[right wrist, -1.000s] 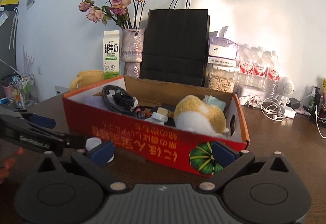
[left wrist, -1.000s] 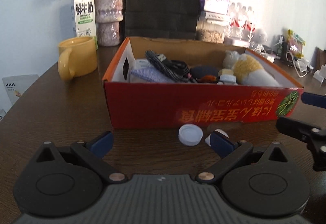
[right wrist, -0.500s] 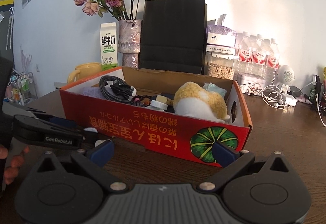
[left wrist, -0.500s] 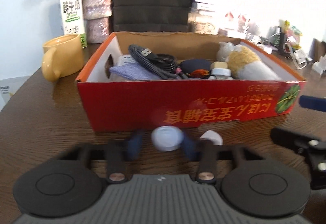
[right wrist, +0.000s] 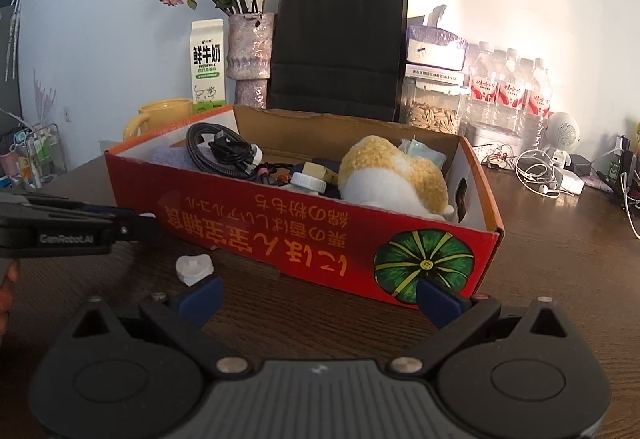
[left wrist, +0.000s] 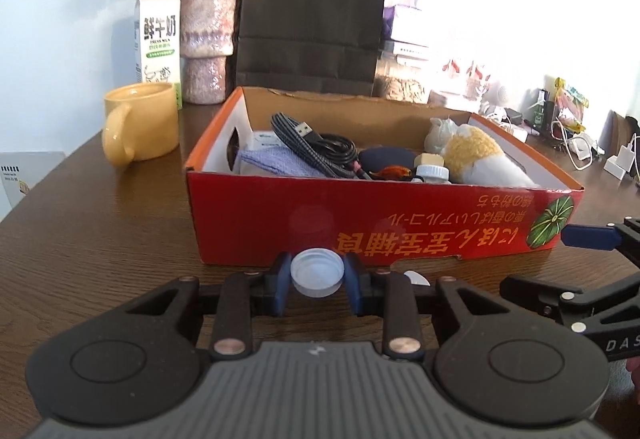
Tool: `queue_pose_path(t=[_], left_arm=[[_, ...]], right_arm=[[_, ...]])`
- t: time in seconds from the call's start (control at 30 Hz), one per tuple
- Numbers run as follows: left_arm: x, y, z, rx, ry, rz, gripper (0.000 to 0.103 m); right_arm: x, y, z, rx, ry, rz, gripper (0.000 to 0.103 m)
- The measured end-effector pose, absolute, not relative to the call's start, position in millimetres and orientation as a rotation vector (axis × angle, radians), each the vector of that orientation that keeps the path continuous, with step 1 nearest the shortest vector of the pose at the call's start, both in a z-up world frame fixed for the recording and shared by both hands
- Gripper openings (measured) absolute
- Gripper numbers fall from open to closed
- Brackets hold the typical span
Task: Organize objects
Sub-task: 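Withdraw both grippers and grasp a white bottle cap with the left gripper, then grasp the white heart-shaped cap with the right gripper while the left gripper holds its cap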
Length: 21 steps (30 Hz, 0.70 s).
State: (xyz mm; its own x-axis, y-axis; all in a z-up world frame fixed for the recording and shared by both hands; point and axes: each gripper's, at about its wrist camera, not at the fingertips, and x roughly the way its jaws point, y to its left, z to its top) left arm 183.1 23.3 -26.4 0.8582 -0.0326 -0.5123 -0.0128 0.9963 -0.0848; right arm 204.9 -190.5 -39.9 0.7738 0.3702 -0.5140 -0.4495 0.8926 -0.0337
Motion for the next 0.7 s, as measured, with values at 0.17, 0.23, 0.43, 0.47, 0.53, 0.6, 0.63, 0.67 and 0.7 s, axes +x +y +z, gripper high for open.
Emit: queue_pose_path(t=[0.17, 0.23, 0.43, 0.47, 0.53, 0.6, 0.63, 0.67, 0.7], left_arm=[[173, 34, -25, -0.104, 0.527, 0.0, 0.029], [169, 39, -25, -0.11, 0.52, 0.006, 0.029], [160, 57, -25, -0.135, 0.515, 0.022, 0.029], [159, 60, -24, -0.141, 0.516, 0.024, 0.029], [158, 66, -24, -0.153, 0.516, 0.027, 0.029], [156, 70, -24, -0.161, 0.512, 0.026, 0.029], [155, 70, -24, -0.164, 0.51, 0.024, 0.029], [154, 72, -24, -0.167, 0.509, 0.021, 0.029], [154, 72, -24, -0.17, 0.508, 0.019, 0.029]], right_arm=[[203, -176, -41, -0.162, 0.536, 0.488, 0.103], [204, -166, -42, -0.159, 0.553, 0.515, 0.103], [209, -134, -45, -0.197, 0.597, 0.54, 0.095], [210, -129, -46, -0.198, 0.606, 0.543, 0.09], [213, -123, -47, -0.199, 0.621, 0.548, 0.084], [214, -119, -48, -0.197, 0.629, 0.546, 0.079], [215, -117, -49, -0.195, 0.635, 0.548, 0.077], [216, -117, -49, -0.189, 0.637, 0.551, 0.074], [216, -116, -49, -0.184, 0.638, 0.554, 0.072]])
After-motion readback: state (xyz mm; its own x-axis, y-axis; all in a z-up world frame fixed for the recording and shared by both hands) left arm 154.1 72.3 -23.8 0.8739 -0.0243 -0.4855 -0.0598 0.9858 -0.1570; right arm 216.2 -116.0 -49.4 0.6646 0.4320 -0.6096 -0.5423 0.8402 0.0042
